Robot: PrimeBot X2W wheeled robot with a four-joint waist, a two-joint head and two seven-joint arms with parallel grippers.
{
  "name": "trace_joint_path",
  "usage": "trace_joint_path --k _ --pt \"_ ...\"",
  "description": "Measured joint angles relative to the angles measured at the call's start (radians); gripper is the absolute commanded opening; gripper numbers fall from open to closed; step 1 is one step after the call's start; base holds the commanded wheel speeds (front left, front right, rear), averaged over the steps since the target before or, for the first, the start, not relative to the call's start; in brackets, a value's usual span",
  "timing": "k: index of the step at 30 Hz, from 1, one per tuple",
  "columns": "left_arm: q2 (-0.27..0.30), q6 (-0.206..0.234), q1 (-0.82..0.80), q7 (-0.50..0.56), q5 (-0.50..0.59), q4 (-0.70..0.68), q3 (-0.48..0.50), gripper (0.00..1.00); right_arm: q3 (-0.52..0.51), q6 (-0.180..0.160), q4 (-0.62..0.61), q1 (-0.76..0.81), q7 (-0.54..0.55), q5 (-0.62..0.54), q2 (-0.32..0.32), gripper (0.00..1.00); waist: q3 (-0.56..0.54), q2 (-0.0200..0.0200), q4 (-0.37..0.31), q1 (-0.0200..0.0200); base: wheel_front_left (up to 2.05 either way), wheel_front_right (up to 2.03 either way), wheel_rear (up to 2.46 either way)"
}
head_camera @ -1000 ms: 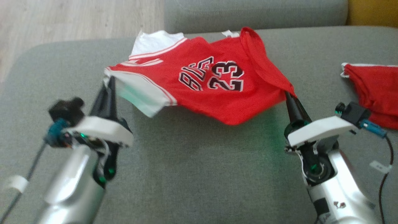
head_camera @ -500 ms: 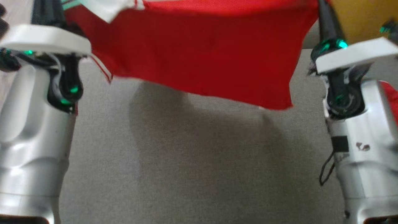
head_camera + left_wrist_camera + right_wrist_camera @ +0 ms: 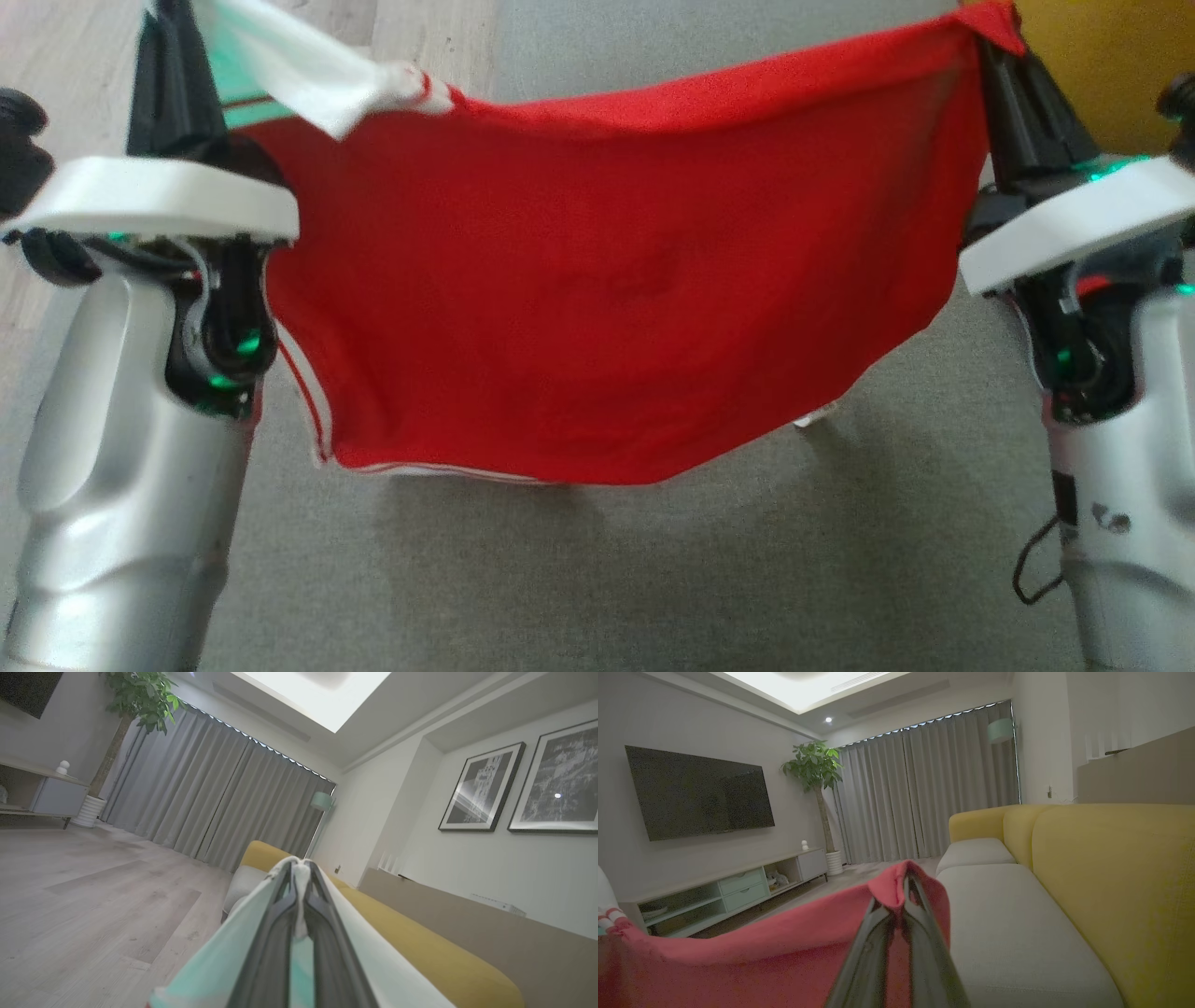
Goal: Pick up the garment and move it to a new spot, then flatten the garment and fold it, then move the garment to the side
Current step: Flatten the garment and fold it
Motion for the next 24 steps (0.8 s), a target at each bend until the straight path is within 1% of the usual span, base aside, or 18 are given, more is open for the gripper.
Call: trace_joint_path --k 4,7,10,13,15,17,20,23,24 --pt "0.040 0.019 0.027 0.075 0.000 -0.036 -0.023 0.00 -0.031 0.000 -0.050 0.032 0.082 -0.036 0.000 0.00 0.015 0.0000 -0.003 0.0000 0.00 0.00 0.00" --pt "0.068 0.026 0.027 0.142 -0.003 -0.040 -0.034 0.00 -0.049 0.000 -0.061 0.032 0.128 -0.056 0.000 0.00 0.031 0.0000 -0.009 0.0000 0.00 0.00 0.00" --pt "0.082 0.027 0.014 0.208 -0.014 -0.020 -0.049 0.00 -0.065 0.000 -0.048 0.017 0.174 -0.058 0.002 0.00 0.061 0.0000 -0.013 0.0000 0.00 0.00 0.00" --pt "0.099 0.028 -0.053 0.266 -0.012 0.045 -0.071 0.00 -0.065 0.000 0.004 -0.056 0.209 -0.058 -0.008 0.00 0.108 0.0000 -0.017 0.0001 0.00 0.00 0.00" --pt "0.108 0.024 -0.142 0.300 0.000 0.098 -0.085 0.00 -0.064 0.000 0.061 -0.145 0.226 -0.058 -0.021 0.00 0.150 0.0000 -0.020 0.0001 0.00 0.00 0.00" --pt "0.105 0.024 -0.257 0.313 0.004 0.157 -0.085 0.00 -0.063 0.000 0.129 -0.260 0.227 -0.058 -0.040 0.00 0.197 0.0000 -0.023 0.0003 0.00 0.00 0.00" --pt "0.099 0.014 -0.456 0.301 0.040 0.246 -0.084 0.00 -0.074 0.000 0.252 -0.467 0.188 -0.056 -0.055 0.00 0.276 -0.0001 -0.028 0.0004 0.00 0.00 0.00" --pt "0.081 0.009 -0.657 0.212 0.084 0.348 -0.071 0.00 -0.101 0.000 0.377 -0.677 0.082 -0.056 -0.055 0.00 0.359 -0.0001 -0.033 0.0005 0.00 0.00 0.00" --pt "0.057 0.007 -0.761 0.120 0.102 0.406 -0.049 0.00 -0.120 0.000 0.451 -0.782 -0.011 -0.056 -0.052 0.00 0.409 -0.0001 -0.036 0.0006 0.00 0.00 0.00"
